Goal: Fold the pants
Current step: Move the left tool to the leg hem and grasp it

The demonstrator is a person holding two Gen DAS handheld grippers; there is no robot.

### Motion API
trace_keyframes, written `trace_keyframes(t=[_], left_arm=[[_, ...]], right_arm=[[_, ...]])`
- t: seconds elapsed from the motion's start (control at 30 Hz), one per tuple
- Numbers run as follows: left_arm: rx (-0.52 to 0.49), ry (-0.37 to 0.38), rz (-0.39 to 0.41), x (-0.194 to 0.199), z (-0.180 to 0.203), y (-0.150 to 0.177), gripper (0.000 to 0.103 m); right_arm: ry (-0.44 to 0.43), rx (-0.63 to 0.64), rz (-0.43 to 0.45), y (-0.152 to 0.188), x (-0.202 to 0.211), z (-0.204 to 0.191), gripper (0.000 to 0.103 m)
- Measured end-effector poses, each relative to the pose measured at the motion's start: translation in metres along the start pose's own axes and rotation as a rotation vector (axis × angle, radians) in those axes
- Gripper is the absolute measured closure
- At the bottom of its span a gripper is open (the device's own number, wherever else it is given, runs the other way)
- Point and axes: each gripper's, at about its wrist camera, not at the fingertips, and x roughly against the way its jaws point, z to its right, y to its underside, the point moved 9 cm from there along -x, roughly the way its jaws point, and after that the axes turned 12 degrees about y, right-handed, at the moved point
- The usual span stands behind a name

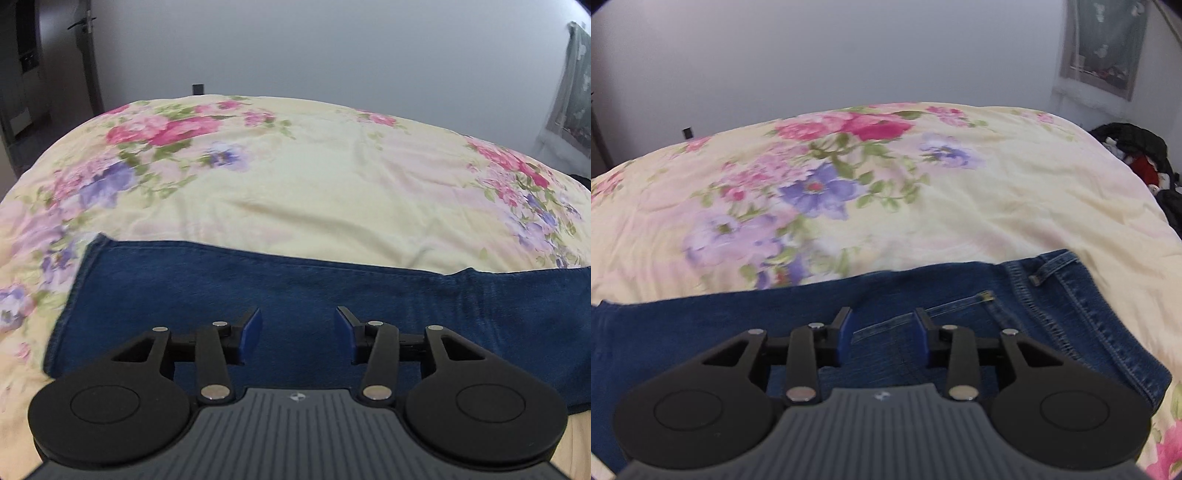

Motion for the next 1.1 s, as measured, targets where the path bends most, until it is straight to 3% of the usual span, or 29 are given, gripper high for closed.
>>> trace_keyframes(t=[0.23,0.5,0.77,1.1], left_arm=[[0.164,-0.050,-0.044,0.055,-0.091,0.026,0.042],[0.507,0.087,0.012,0.076,-0.168,0.066,0.038],[0.818,0.250,0.108,0.069,-0.208,0.095,0.036],[1.008,0.318,0.240,0.055,-0.247,0.116,0.036]], right_arm=[[-0.103,0.125,-0.003,0.023,0.033,-0.109,0.065],[-0.146,0.237,0.023,0.023,0.056,-0.199,0.062],[-0.143,0.335,0.039,0.023,0.059,-0.251,0.062],[-0.132,0.380,0.030,0.025,0.047,-0.273,0.062]])
